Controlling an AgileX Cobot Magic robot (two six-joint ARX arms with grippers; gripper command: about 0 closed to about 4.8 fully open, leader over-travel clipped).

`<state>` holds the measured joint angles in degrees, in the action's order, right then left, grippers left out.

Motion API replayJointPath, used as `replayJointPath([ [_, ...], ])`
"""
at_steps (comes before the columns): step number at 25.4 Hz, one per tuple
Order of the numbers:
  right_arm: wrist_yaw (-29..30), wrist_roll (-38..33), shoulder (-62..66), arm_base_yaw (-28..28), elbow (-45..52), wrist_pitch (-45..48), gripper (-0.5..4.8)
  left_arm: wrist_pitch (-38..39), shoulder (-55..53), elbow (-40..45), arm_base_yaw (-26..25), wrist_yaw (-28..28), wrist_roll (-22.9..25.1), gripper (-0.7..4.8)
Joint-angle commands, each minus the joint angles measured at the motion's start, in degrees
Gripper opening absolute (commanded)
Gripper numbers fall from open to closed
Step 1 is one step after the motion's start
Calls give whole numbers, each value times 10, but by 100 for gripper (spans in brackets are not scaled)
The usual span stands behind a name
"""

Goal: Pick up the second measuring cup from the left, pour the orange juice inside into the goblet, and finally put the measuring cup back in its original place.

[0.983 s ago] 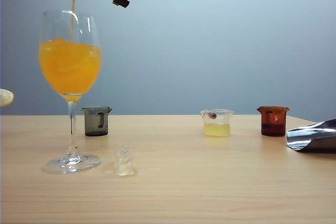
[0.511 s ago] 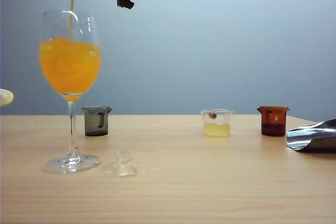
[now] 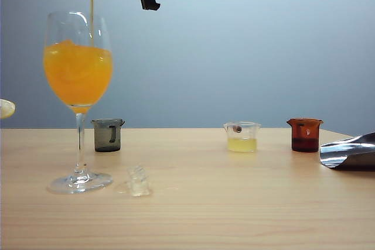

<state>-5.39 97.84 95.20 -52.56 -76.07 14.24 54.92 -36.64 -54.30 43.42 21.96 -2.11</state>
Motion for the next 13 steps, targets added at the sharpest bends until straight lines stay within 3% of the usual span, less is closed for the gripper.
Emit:
replayJointPath([
  [1,0,2,-5,-2,-5,30,152,-4,0,-2,1,4,2,-5],
  [13,14,44,-5,-7,-5,36,152,-6,1,-2,1,3,2,-5],
])
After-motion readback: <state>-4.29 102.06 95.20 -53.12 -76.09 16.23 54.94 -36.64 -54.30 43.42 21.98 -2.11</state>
